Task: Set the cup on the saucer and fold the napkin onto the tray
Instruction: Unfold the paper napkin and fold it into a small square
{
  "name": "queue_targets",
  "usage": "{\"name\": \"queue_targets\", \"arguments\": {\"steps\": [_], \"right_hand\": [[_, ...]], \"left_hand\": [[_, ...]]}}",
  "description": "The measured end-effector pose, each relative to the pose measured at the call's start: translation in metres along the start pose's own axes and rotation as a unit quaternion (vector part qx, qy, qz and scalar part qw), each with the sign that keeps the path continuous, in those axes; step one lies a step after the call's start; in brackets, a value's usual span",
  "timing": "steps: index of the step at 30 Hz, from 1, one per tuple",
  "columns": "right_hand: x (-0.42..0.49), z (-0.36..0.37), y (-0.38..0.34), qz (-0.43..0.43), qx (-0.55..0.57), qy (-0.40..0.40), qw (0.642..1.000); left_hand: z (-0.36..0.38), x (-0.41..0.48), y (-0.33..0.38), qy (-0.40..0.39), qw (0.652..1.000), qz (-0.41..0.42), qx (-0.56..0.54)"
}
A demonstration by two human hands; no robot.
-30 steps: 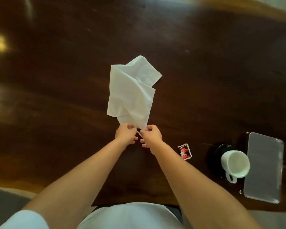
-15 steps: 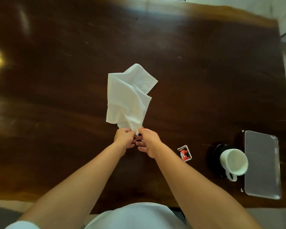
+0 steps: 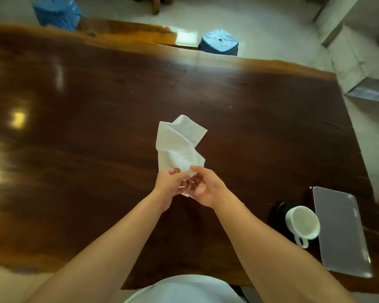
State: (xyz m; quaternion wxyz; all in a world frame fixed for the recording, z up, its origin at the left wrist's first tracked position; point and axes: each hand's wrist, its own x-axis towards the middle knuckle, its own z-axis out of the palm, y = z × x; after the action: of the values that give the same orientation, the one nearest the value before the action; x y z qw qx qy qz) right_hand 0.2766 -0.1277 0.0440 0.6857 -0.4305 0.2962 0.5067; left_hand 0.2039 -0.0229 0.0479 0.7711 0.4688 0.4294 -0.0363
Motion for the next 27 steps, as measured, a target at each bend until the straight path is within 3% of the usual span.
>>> {"name": "queue_targets", "arguments": {"steps": [4,7,14,18,27], "right_hand": [[-0.016,0.001,-0.005,-0.042,-0.015,-0.03,0.999],[-0.034,-0.002,-0.008,-0.064,-0.025,-0.047,0.997],[-0.075,-0.004,-0.028,-0.1,-0.017,-0.144,0.984],[-0.086,-0.006,-0.043,-0.132,-0.022,-0.166,0.977],[-0.118,-0.014,-0.088,-0.214,0.018,-0.227,0.95]], "left_hand": [[0.002,-0.01,0.016,-0.018,0.968,-0.08,-0.235],[0.001,-0.01,0.026,-0.041,0.94,-0.112,-0.319],[0.022,-0.019,0.032,-0.098,0.947,-0.137,-0.275],[0.031,-0.032,0.047,-0.119,0.922,-0.084,-0.359],[0.014,-0.03,0.105,-0.055,0.884,0.009,-0.465]]}}
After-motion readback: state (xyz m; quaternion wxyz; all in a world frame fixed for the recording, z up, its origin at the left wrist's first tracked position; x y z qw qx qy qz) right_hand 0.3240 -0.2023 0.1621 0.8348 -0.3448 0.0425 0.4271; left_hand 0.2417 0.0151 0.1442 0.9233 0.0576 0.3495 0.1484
